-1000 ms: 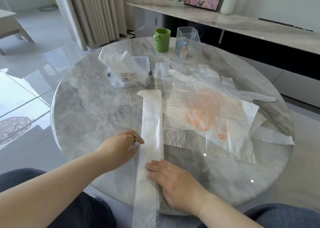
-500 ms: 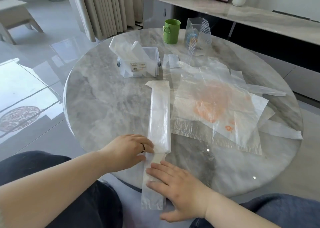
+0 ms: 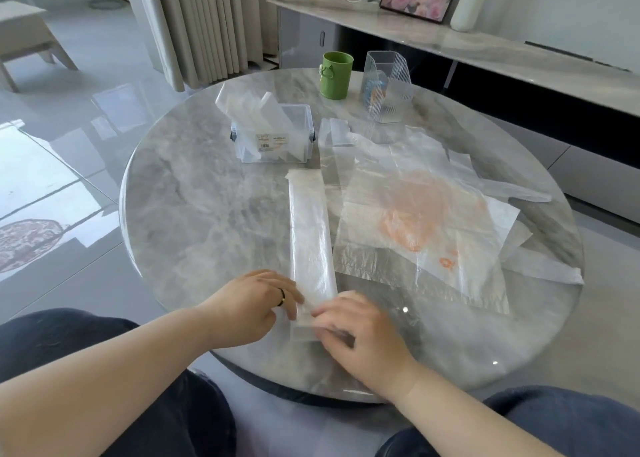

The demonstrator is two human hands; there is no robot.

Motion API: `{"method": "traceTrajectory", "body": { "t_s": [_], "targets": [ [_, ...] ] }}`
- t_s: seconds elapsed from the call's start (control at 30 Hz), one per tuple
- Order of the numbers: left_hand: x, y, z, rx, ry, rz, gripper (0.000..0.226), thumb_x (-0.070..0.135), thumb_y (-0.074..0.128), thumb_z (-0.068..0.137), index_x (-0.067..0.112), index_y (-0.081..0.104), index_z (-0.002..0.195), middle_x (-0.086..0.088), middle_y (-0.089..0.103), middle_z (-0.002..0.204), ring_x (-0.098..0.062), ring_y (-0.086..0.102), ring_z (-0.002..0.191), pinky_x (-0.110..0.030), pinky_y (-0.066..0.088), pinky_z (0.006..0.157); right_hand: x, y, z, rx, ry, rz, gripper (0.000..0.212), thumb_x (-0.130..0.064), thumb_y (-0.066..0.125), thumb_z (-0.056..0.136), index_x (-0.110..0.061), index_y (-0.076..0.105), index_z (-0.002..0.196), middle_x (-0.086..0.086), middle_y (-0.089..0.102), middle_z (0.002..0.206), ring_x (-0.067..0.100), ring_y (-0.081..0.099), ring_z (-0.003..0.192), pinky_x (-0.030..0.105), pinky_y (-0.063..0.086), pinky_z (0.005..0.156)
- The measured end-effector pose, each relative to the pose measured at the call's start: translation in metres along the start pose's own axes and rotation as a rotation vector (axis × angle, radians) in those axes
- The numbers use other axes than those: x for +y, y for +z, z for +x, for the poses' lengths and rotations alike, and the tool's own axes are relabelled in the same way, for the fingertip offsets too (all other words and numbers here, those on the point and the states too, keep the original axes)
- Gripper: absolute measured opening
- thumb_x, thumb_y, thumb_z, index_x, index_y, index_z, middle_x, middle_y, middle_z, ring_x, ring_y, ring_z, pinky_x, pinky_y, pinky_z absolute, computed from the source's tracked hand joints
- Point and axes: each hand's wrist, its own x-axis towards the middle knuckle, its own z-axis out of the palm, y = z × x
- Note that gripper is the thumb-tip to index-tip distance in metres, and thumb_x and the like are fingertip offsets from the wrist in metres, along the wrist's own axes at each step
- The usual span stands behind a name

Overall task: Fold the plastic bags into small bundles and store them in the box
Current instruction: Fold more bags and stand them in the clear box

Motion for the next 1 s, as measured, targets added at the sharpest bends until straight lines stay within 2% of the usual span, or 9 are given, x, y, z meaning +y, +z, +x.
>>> {"method": "traceTrajectory", "body": {
  "t_s": [0.1,0.2,0.3,0.43,0.6,0.7,0.83,0.9,1.0],
  "targets": [
    [-0.003,-0.003,0.004,-0.038,-0.142,-0.184,0.041,-0.001,0.041,0.080,0.021,0.064,0.106,0.032,0.046,0.109,0.006,0.043,0.109,0.005,0.023,0.087,0.005,-0.009,0.030,-0.014,0.226,0.043,0.022,-0.024,0.058,0.081,-0.008,0.073,0.076,-0.001,0.069,0.083,0.005,0.043,0.081,0.006,0.031,0.082],
    [-0.004,-0.010,0.007,-0.075,-0.208,-0.427,0.024,0.017,0.047,0.067,0.027,0.057,0.086,0.020,0.056,0.093,-0.006,0.055,0.097,-0.011,0.041,0.081,0.019,-0.012,0.056,-0.171,0.432,0.048,0.022,-0.022,0.060,0.089,-0.003,0.070,0.093,-0.002,0.065,0.092,0.007,0.037,0.092,0.011,0.029,0.077],
    [-0.006,-0.008,0.009,-0.016,-0.244,-0.556,0.018,0.022,0.044,0.058,0.030,0.045,0.074,0.017,0.061,0.077,-0.009,0.058,0.080,-0.024,0.047,0.073,0.030,-0.009,0.071,-0.248,0.590,0.028,0.023,-0.024,0.056,0.091,-0.004,0.066,0.091,-0.014,0.044,0.070,0.012,0.038,0.089,0.025,0.031,0.077],
    [-0.004,-0.006,0.011,0.031,-0.229,-0.524,0.019,0.030,0.050,0.062,0.033,0.038,0.077,0.036,0.058,0.070,-0.003,0.056,0.074,-0.021,0.047,0.075,0.040,-0.003,0.076,-0.249,0.727,0.074,0.023,-0.021,0.054,0.091,-0.004,0.067,0.099,-0.010,0.037,0.070,0.013,0.042,0.087,0.024,0.033,0.074],
    [-0.004,-0.002,0.015,0.025,-0.146,-0.155,0.061,0.059,0.045,0.059,0.039,0.040,0.117,0.028,0.048,0.089,0.004,0.048,0.093,-0.005,0.033,0.085,0.046,0.002,0.075,-0.243,0.754,0.065,0.012,-0.015,0.055,0.089,-0.014,0.055,0.077,-0.011,0.036,0.068,0.013,0.039,0.082,0.019,0.030,0.061],
    [-0.006,0.007,0.016,0.208,0.050,0.158,0.057,0.045,0.063,0.049,0.039,0.049,0.104,0.020,0.046,0.081,-0.001,0.045,0.077,-0.015,0.034,0.082,0.050,0.004,0.075,-0.216,0.748,0.087,0.003,-0.016,0.056,0.087,-0.015,0.058,0.085,-0.006,0.041,0.072,0.014,0.040,0.079,0.015,0.031,0.061],
    [-0.008,0.018,0.023,0.350,0.209,0.261,0.038,0.028,0.078,0.049,0.031,0.072,0.086,0.009,0.042,0.096,-0.011,0.042,0.084,-0.028,0.035,0.086,0.056,0.008,0.071,-0.188,0.737,0.100,0.035,-0.017,0.057,0.087,-0.019,0.053,0.122,-0.007,0.043,0.079,0.005,0.041,0.071,0.009,0.031,0.062],
    [-0.006,0.020,0.026,0.379,0.246,0.328,0.020,0.023,0.064,0.061,0.028,0.074,0.077,0.007,0.057,0.102,-0.015,0.050,0.092,-0.030,0.035,0.092,0.055,0.009,0.071,-0.177,0.717,0.061,0.040,-0.017,0.055,0.088,-0.019,0.047,0.128,-0.005,0.048,0.090,0.008,0.046,0.081,0.014,0.034,0.069],
    [-0.006,0.023,0.031,0.357,0.235,0.347,0.036,0.016,0.041,0.070,0.026,0.075,0.072,0.010,0.072,0.089,-0.010,0.068,0.086,-0.029,0.036,0.092,0.055,0.012,0.070,-0.082,0.689,0.017,0.053,-0.014,0.056,0.089,-0.016,0.033,0.137,-0.002,0.044,0.128,0.013,0.046,0.117,0.017,0.036,0.090]
  ]
}}
